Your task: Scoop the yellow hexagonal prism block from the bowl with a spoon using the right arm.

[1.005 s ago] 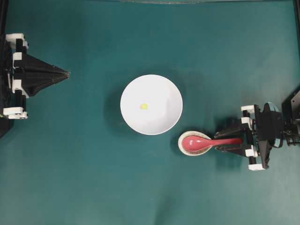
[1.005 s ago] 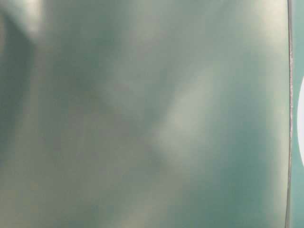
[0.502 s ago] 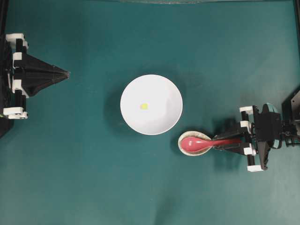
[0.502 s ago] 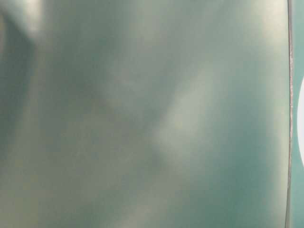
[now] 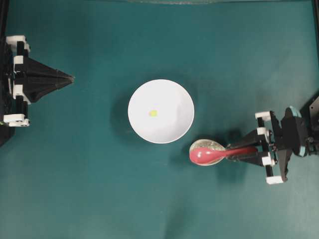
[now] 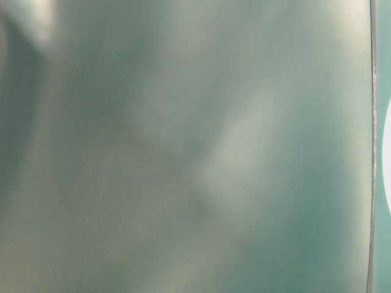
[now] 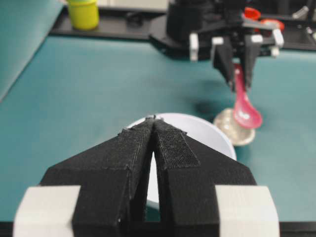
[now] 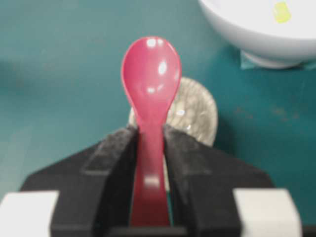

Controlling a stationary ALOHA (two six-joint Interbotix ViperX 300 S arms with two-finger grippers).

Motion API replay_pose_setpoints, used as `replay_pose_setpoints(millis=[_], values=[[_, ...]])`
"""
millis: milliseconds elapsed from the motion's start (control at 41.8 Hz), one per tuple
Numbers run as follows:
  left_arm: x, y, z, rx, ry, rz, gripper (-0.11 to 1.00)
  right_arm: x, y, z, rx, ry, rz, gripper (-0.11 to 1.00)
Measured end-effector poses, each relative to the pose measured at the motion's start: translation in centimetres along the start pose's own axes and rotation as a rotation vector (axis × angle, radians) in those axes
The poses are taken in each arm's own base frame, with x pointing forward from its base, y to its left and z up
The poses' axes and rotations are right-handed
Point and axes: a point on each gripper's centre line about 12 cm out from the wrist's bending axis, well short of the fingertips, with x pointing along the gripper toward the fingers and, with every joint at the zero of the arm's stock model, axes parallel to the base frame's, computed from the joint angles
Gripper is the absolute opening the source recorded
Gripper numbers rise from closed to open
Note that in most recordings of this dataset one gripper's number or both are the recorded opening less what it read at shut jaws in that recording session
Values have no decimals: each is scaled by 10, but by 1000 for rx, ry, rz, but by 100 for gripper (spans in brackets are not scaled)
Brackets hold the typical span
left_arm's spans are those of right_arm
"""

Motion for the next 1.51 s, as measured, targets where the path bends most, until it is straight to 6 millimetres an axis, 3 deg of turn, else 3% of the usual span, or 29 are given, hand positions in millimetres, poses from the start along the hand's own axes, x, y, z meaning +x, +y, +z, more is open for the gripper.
replay_pose_setpoints(millis=[478,957,1268,1507], values=[[0,0,0,-2,-3,0,0,1,-27,57,36,78,-71,25],[0,0,0,-2,-2,0,0,21,-50,124,141,295,-78,25],[0,0,1,-20,-5,0,0,38,-80,135,195,435,-125,25],[-1,0,1,-21,-6,0,0,60,-87,131,171,558,-117,25]])
